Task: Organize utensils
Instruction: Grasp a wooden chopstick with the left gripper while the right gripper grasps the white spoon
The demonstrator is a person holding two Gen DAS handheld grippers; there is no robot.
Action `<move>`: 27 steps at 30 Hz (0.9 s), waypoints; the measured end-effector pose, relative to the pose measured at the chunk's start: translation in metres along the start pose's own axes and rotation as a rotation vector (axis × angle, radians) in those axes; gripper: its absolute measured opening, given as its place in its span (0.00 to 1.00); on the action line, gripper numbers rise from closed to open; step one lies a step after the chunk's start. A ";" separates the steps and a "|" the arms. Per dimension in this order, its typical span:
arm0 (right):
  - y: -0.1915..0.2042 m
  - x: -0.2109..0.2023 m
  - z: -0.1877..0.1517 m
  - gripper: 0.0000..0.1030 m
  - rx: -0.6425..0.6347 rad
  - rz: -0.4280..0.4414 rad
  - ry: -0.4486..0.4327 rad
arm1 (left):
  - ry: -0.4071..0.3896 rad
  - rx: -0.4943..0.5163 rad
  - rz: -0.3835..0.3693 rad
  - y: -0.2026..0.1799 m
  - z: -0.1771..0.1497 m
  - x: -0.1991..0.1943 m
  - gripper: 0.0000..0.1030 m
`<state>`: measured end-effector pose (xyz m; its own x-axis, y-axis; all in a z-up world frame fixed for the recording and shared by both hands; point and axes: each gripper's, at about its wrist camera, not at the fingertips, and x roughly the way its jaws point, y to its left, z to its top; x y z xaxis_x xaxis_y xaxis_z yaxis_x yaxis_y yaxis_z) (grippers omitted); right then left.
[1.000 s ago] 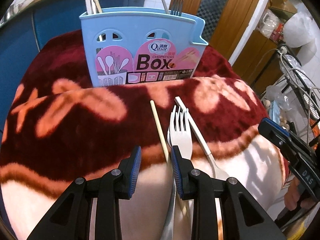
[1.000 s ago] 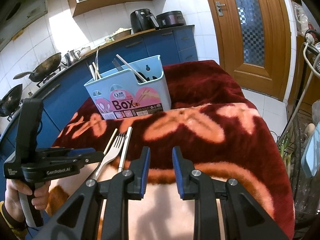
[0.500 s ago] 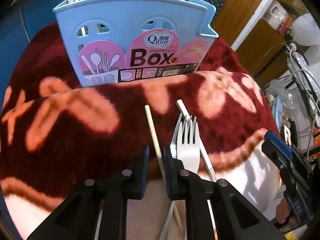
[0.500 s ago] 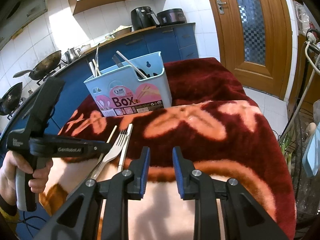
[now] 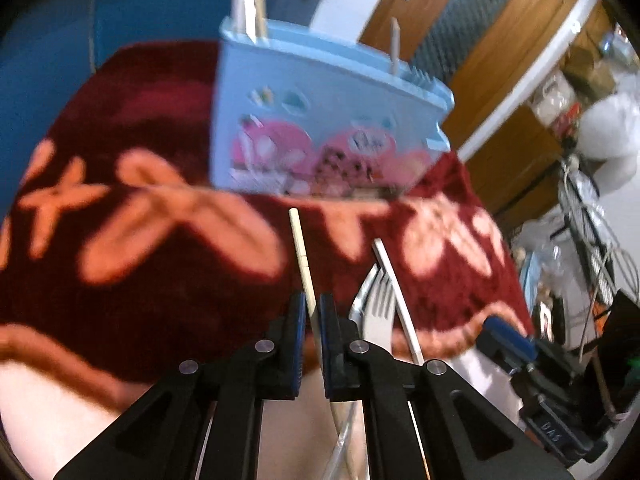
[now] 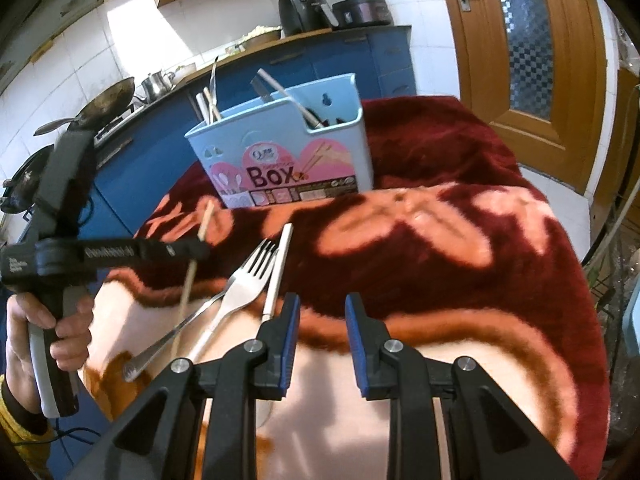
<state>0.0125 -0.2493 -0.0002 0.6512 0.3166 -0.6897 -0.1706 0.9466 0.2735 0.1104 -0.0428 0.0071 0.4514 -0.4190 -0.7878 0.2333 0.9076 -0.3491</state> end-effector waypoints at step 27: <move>0.044 0.078 0.041 0.13 -0.200 -0.069 0.408 | -0.290 0.123 0.044 0.020 -0.013 -0.063 0.04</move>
<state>0.0863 -0.1850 -0.0144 0.3279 0.2128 -0.9204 -0.3024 0.9467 0.1112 0.0754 0.0020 0.0430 0.6858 -0.3856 -0.6172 0.3025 0.9224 -0.2402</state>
